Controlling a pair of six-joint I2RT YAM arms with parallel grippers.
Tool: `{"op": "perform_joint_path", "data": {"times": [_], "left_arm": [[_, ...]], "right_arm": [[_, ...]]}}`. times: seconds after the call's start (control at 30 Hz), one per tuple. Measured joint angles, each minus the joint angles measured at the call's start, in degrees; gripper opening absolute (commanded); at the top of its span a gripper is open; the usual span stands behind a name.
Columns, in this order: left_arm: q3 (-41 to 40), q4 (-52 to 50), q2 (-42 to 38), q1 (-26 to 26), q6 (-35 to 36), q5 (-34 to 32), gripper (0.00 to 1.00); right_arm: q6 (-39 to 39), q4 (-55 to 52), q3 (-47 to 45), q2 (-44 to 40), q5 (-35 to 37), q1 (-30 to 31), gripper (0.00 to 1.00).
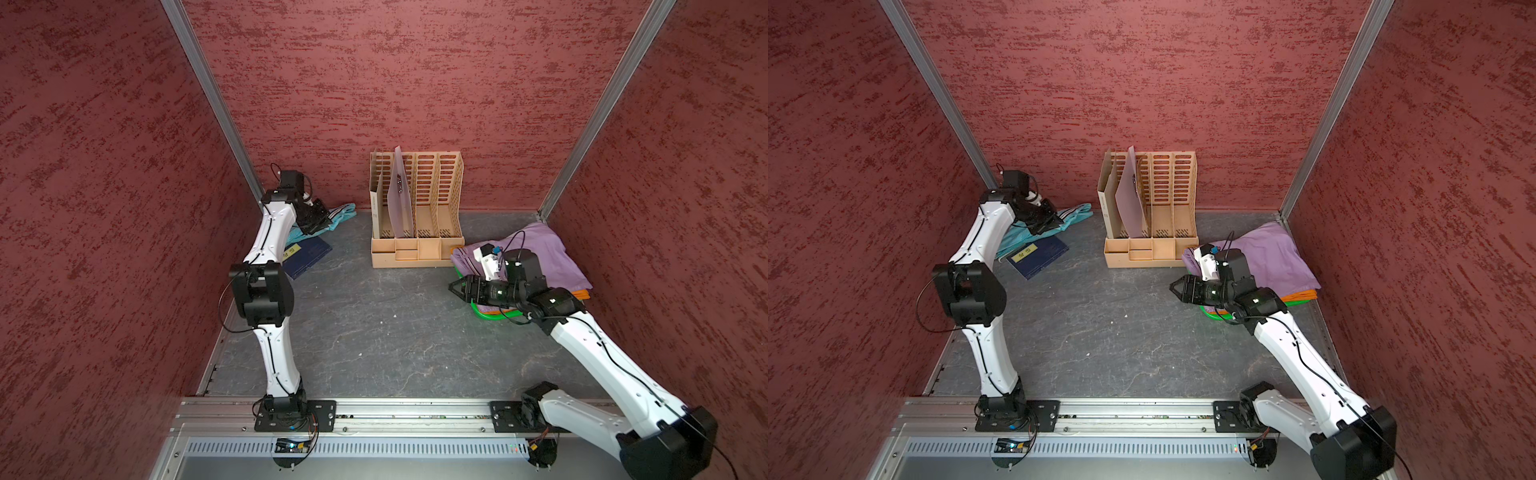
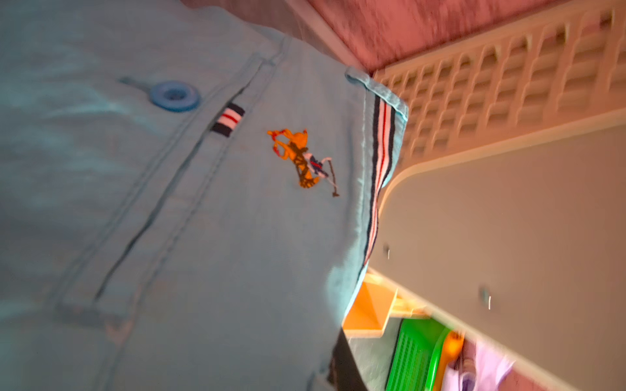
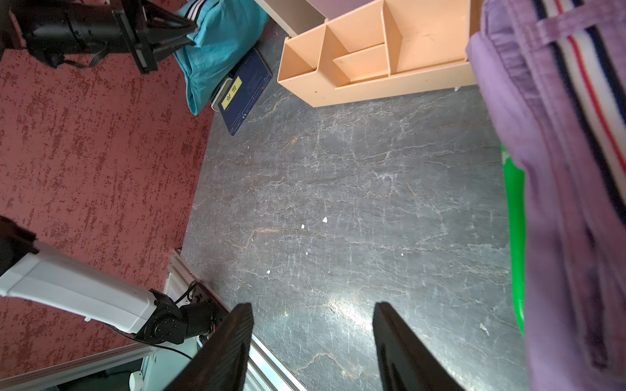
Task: Put the folded long pants in the basket
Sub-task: Place the long pant in the basket.
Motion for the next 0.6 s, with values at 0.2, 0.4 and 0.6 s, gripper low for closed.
{"op": "perform_joint_path", "data": {"times": [0.2,0.4,0.6], "left_arm": [[-28.89,0.68,-21.90,-2.14,0.92,1.88,0.00],[-52.76,3.15,-38.40,-11.98,-4.79,0.31,0.00],[-69.85,8.87,-49.29,-31.39,-18.03,-2.47,0.15]], "right_arm": [[0.07,0.55,-0.74,0.09,-0.37,0.07,0.61],[2.89,3.52,-4.35,0.04,-1.25,0.96,0.61],[7.45,5.42,-7.32,0.90,-1.60,3.56,0.64]]}}
